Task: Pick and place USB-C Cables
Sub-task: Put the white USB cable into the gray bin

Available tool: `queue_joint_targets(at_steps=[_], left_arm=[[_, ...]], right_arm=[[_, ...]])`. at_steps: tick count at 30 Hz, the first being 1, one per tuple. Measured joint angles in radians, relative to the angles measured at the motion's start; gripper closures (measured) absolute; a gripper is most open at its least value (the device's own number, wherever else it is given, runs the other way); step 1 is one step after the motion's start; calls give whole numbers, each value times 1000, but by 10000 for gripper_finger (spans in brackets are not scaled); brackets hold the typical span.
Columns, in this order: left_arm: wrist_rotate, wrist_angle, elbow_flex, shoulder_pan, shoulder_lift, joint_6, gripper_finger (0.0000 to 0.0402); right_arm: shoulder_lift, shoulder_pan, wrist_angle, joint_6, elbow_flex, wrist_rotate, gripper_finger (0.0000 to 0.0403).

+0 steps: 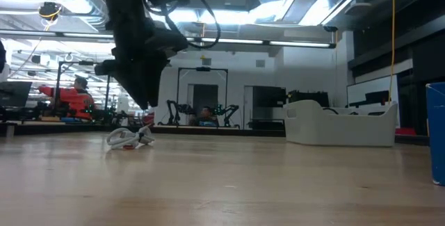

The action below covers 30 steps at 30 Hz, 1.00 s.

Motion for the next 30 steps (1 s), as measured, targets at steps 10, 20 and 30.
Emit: queue_joint_targets(at_steps=[10,20,30], left_arm=[[15,9,0,-89,85,-164,300],[59,78,5,-144,219,-230,301],[-37,98,62,-156,245,28,371]], right_arm=[[0,0,-3,0,0,-8,274],[1,0,-6,0,0,-8,274],[0,0,-8,0,0,-8,274]])
